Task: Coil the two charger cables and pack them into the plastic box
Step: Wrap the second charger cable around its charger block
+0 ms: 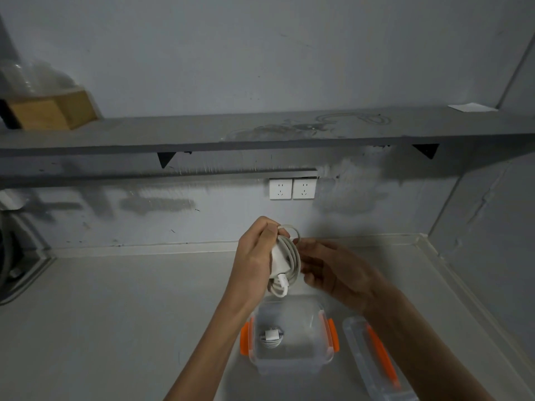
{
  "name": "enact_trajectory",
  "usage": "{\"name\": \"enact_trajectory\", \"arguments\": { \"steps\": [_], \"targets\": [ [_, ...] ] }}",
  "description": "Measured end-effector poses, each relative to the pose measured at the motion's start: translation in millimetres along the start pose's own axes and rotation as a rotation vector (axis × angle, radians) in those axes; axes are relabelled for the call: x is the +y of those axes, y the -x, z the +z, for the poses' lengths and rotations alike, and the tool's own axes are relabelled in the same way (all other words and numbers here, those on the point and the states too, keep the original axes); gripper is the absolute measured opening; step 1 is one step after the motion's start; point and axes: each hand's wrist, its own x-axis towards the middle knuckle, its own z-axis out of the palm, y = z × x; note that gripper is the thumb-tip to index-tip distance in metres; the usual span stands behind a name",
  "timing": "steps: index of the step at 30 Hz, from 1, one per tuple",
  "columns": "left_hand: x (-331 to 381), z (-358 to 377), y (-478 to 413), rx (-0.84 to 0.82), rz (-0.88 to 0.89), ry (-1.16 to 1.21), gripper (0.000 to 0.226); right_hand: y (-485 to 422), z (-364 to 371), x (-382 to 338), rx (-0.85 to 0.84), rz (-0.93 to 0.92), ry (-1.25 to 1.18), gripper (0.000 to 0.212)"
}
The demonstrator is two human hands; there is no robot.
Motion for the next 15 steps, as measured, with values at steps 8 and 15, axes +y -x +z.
{"name": "enact_trajectory", "arguments": {
  "steps": [8,15],
  "targets": [
    [-11.6,2.3,3.2,0.010,-0.007,-0.273,0.028,6.5,3.9,2.4,0.198,-0.172,0.445,0.008],
    [-20.9,1.2,4.4,0.065,0.053,-0.423,0.026,9.5,12.2,14.0,0.166,-0.118,0.442,0.021]
  ]
}}
